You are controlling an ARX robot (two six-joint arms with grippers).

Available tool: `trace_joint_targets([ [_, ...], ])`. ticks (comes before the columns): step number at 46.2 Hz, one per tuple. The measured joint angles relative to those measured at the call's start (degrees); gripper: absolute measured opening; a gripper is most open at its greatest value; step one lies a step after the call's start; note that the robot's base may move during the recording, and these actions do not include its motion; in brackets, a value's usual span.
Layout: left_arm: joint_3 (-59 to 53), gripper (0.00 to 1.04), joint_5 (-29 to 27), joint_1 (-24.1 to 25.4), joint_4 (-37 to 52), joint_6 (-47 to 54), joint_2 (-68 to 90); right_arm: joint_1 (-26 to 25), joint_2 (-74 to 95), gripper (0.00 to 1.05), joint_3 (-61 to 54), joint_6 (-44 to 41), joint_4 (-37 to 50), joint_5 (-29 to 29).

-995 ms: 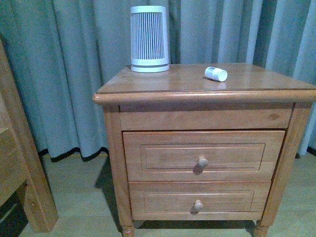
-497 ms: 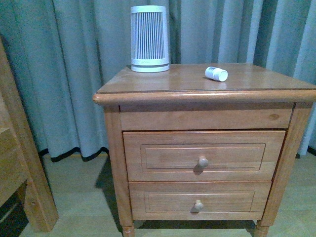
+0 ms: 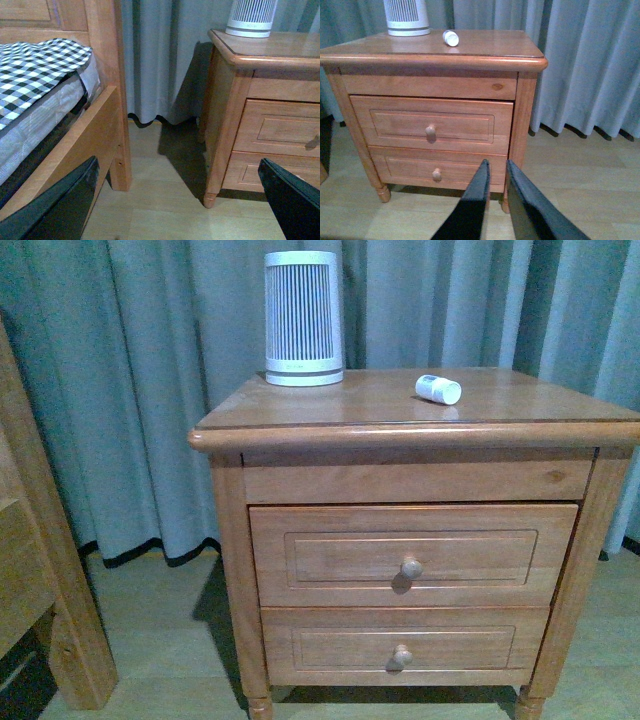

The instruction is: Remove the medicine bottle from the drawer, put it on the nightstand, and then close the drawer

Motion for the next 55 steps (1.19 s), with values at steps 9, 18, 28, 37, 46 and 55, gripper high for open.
trace_joint_targets([
  [9, 0.0, 0.98, 0.0, 0.0, 0.0, 0.0, 0.0, 0.0, 0.0, 0.60, 0.0, 0.0, 0.0, 0.0],
  [18, 0.0, 0.98, 0.0, 0.0, 0.0, 0.0, 0.0, 0.0, 0.0, 0.99, 0.0, 0.0, 0.0, 0.0],
  [28, 0.0, 0.98, 0.0, 0.0, 0.0, 0.0, 0.0, 0.0, 0.0, 0.98, 0.0, 0.0, 0.0, 0.0],
  [37, 0.0, 0.98, 0.0, 0.0, 0.0, 0.0, 0.0, 0.0, 0.0, 0.98, 0.0, 0.0, 0.0, 0.0],
  [46, 0.0, 0.98, 0.0, 0.0, 0.0, 0.0, 0.0, 0.0, 0.0, 0.98, 0.0, 0.0, 0.0, 0.0],
  [55, 0.0, 0.98, 0.0, 0.0, 0.0, 0.0, 0.0, 0.0, 0.0, 0.98, 0.0, 0.0, 0.0, 0.0],
])
